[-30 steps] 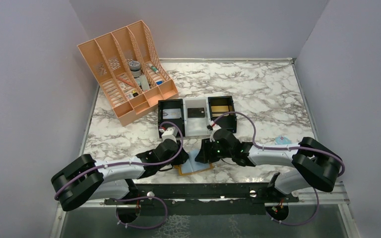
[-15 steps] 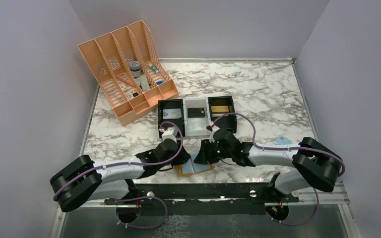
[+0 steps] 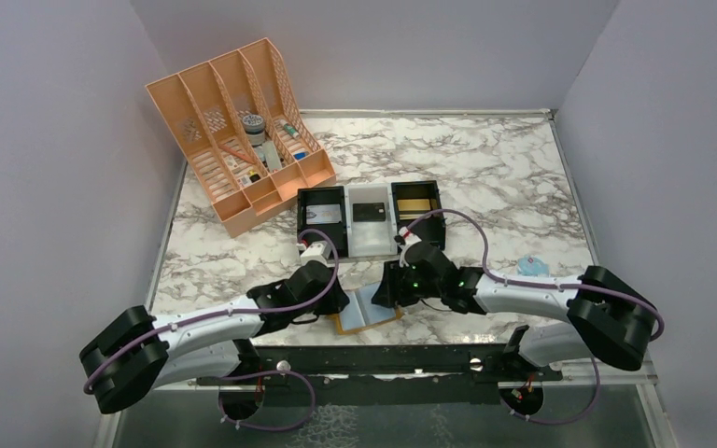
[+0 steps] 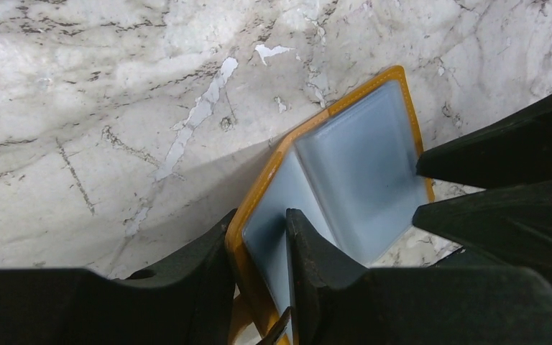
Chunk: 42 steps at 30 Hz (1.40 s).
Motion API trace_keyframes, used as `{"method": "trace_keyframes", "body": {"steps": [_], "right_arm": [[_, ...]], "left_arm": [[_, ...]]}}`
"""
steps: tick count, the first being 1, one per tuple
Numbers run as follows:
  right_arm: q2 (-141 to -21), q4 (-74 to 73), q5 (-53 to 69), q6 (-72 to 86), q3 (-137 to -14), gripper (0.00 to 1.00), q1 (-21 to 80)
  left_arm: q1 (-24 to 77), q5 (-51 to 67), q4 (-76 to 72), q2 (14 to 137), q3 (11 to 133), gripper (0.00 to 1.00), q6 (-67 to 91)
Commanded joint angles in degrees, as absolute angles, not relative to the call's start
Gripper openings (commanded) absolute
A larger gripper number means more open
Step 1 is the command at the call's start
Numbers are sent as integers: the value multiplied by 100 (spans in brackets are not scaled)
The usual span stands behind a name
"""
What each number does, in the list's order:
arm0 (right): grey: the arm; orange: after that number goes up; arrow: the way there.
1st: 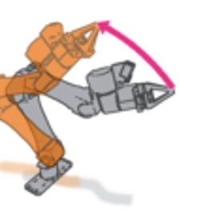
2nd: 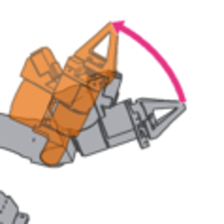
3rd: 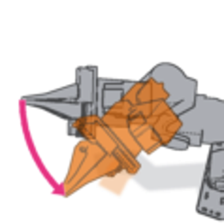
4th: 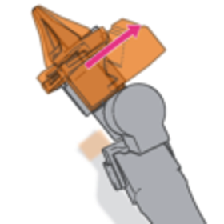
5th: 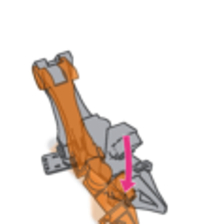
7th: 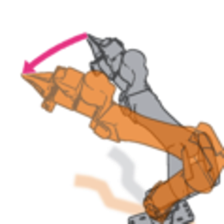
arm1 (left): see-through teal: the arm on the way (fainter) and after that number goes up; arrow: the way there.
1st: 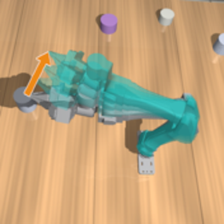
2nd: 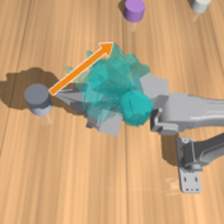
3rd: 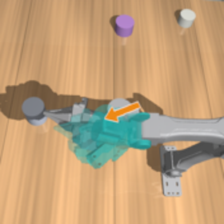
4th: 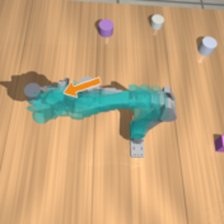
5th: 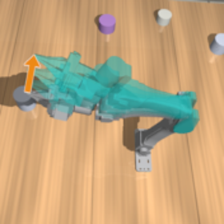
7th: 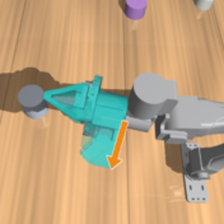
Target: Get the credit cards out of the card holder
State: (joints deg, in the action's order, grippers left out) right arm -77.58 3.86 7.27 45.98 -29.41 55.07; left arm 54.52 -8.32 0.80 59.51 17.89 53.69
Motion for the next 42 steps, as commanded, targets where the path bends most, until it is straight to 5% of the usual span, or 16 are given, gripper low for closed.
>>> {"method": "trace_keyframes", "body": {"steps": [1,12,31,42], "right_arm": [[-7452,-289,80,4220,-3209,45,5545],[-7459,-249,563,3959,-3176,45,5545],[-8082,134,1059,3907,-3255,42,5542],[-7679,-650,241,3749,-3554,47,5542]], "left_arm": [[5496,-659,399,5760,1779,32,5282],[5494,-699,882,5448,1885,39,5265],[5500,-669,926,5622,1888,10,5289],[5498,-729,602,5631,1769,2,5374]]}}
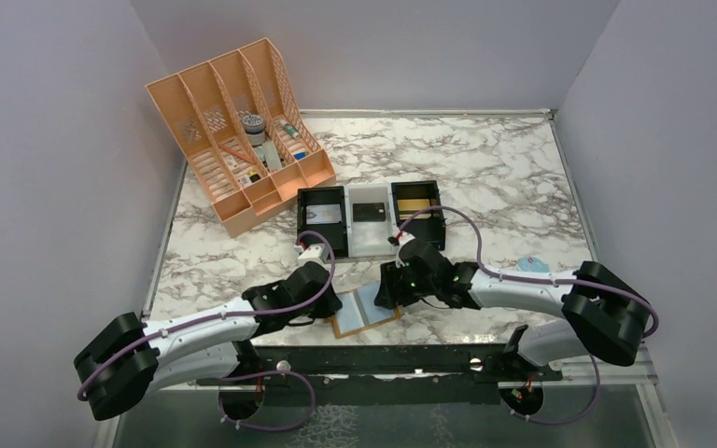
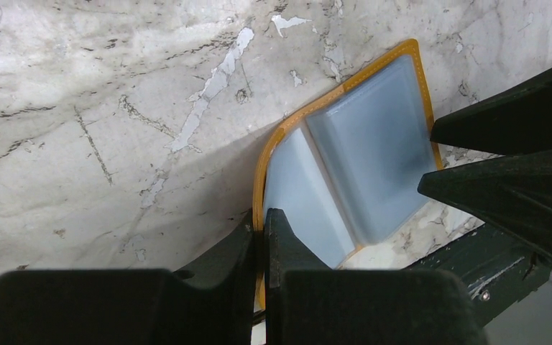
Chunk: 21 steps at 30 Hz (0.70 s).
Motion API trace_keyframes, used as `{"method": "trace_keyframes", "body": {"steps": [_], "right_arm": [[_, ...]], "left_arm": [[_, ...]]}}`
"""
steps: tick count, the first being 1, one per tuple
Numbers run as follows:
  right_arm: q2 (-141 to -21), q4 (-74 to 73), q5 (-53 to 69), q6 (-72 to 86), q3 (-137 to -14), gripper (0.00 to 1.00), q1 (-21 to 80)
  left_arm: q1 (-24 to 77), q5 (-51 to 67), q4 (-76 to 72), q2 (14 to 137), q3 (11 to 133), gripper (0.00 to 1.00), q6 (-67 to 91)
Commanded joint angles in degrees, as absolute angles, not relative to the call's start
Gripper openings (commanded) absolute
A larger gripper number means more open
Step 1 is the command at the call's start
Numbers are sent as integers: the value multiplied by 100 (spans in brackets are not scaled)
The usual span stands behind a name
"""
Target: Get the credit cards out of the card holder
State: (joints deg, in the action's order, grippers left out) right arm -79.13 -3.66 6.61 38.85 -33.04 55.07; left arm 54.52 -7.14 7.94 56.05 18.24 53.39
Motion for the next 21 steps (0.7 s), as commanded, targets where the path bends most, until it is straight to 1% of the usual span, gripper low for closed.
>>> {"method": "trace_keyframes", "body": {"steps": [1,5,12,21], "right_arm": [[-7621,-703,188,3727,-3580,48,5545],[-7445,-678,283,3708,-3600,49,5541],[-7689,-164,1056,3821,-3459,49,5545],[-8134,-79,1018,3877,-3447,47,5545]], "left_arm": [[5499,-736,573,5627,1761,2,5376],[5495,-756,471,5608,1707,0,5388],[5493,-826,400,5607,1694,0,5388],[5500,-800,376,5681,1709,0,5396]]}}
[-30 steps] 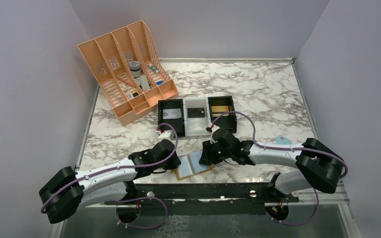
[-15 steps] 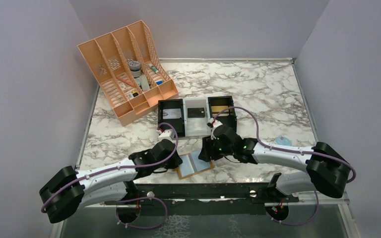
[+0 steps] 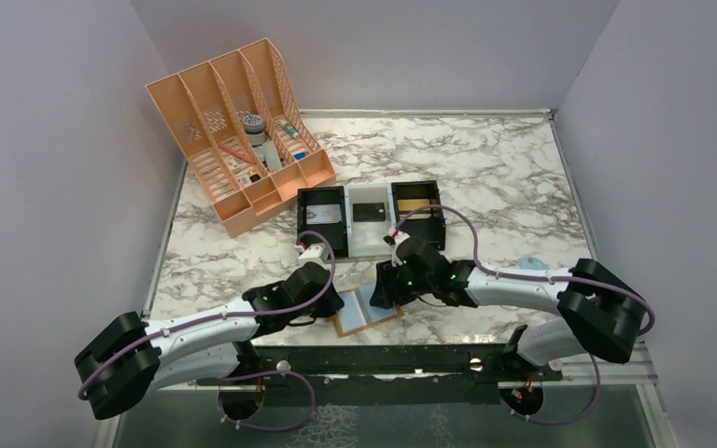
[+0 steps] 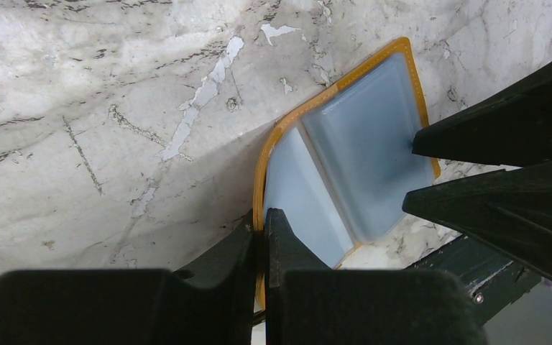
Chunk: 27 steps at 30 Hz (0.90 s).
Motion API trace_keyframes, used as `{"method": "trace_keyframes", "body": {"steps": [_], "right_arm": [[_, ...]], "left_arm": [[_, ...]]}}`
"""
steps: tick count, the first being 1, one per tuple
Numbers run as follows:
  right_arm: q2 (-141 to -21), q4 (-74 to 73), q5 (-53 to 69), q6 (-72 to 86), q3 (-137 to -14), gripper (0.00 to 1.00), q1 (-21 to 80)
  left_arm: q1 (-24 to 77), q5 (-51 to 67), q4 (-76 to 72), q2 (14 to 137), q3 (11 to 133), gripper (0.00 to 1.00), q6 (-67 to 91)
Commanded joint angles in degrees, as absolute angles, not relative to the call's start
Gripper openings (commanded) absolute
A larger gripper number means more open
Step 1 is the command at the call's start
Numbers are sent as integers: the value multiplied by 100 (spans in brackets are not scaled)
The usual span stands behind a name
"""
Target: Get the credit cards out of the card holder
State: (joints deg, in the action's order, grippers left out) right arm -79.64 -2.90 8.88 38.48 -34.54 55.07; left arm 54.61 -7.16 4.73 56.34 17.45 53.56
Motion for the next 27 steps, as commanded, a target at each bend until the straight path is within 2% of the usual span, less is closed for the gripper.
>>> {"method": "trace_keyframes", "body": {"steps": [1,15,27], "right_arm": [[-8162,-53,1019,3876,-3439,46,5540],[-7542,-573,404,3640,-3572,47,5545],[-8307,-361,768,3788,-3471,47,5541]], "left_arm": [[5494,-794,378,5688,1705,0,5396],[5493,-792,369,5763,1751,0,5361],[5498,-756,360,5865,1801,0,5337]]}}
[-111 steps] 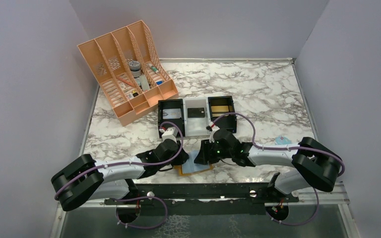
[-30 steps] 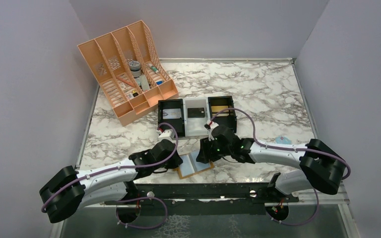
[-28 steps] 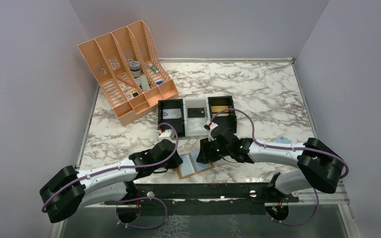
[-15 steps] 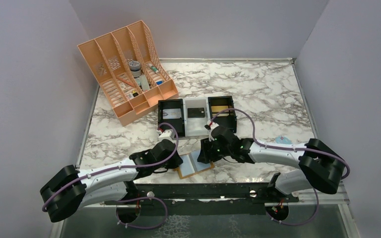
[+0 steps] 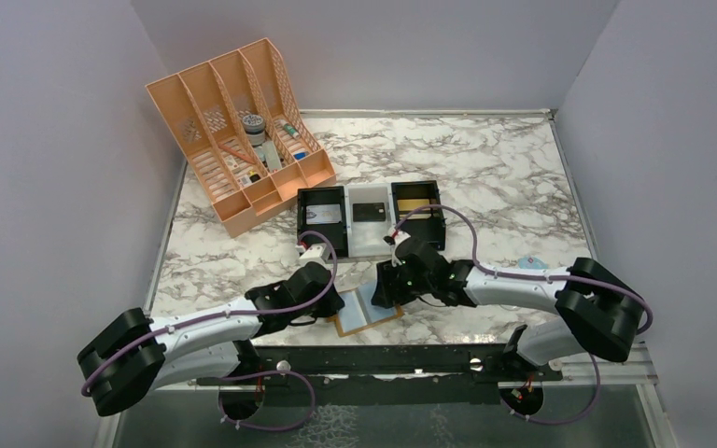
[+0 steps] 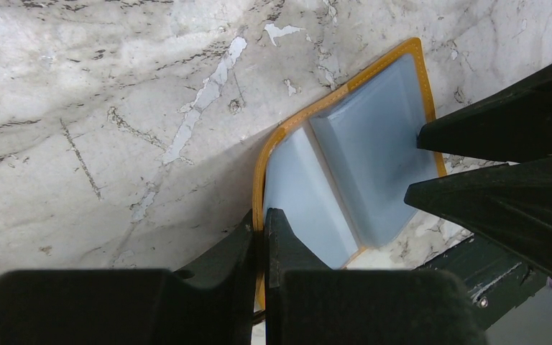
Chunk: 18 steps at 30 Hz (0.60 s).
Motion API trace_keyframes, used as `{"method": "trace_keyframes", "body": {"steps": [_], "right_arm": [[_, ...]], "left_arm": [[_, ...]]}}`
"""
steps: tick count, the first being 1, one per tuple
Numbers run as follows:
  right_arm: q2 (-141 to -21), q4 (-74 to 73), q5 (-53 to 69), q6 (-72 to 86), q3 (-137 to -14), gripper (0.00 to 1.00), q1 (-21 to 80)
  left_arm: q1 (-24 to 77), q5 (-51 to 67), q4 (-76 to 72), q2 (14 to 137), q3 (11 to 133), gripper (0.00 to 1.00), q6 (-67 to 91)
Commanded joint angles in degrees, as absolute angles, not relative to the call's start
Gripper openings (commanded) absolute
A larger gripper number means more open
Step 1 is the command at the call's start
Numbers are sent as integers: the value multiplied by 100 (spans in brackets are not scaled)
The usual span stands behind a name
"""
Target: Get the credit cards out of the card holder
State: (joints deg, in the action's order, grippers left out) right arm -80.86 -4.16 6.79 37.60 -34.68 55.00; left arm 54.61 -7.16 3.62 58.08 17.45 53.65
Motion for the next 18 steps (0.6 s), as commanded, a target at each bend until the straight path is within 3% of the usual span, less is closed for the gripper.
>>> {"method": "trace_keyframes", "body": {"steps": [1,18], "right_arm": [[-8328,-367,768,3780,-3479,47,5545],[-8339,1062,2421,4329,-3328,45,5541]], "left_arm": [[5495,-756,360,5870,1802,0,5335],[5527,-703,83,6176,1828,0,5359]]}}
